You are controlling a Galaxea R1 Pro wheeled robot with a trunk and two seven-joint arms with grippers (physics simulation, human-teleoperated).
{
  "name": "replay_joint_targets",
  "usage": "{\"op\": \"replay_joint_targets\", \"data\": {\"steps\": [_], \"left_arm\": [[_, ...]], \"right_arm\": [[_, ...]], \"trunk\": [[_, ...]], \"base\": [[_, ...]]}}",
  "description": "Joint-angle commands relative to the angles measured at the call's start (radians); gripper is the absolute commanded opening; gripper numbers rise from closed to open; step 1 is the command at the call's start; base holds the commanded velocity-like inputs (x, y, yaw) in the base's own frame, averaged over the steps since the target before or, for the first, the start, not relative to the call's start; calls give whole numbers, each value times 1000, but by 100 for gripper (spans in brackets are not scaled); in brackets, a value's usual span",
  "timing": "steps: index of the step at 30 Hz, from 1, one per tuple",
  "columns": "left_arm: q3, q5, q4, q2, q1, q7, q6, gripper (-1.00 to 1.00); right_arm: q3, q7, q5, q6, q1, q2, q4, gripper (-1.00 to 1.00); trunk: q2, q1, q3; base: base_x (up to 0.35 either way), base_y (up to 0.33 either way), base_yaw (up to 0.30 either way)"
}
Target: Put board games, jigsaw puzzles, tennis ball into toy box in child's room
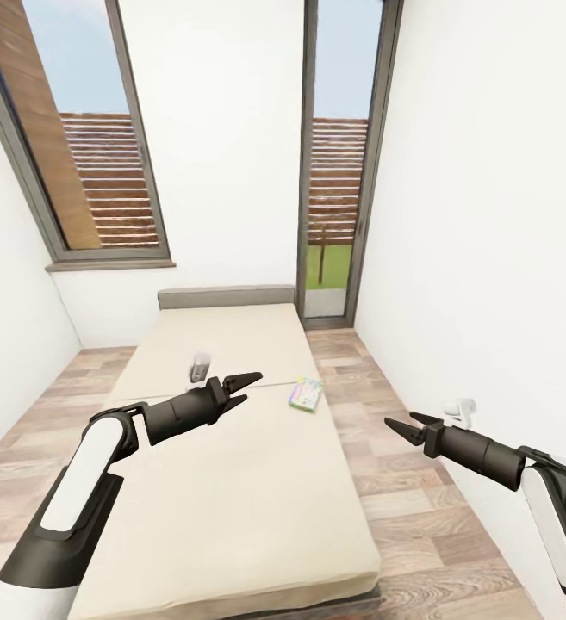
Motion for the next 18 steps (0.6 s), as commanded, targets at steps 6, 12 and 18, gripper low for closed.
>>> {"op": "replay_joint_targets", "data": {"steps": [6,12,18], "left_arm": [[-1,11,-1,0,-1,11,1,100],[-1,11,-1,0,-1,11,1,100],[0,11,0,0,-1,11,1,100]], "right_arm": [[-1,2,-3,6,-1,0,0,100],[-1,2,-3,6,-1,1,0,100],[-1,1,-3,6,-1,2,0,100]], "trunk": [[-2,1,-2],[-2,1,-2],[-2,1,-2]], "base": [[86,-289,0],[97,-289,31],[107,-289,50]]}}
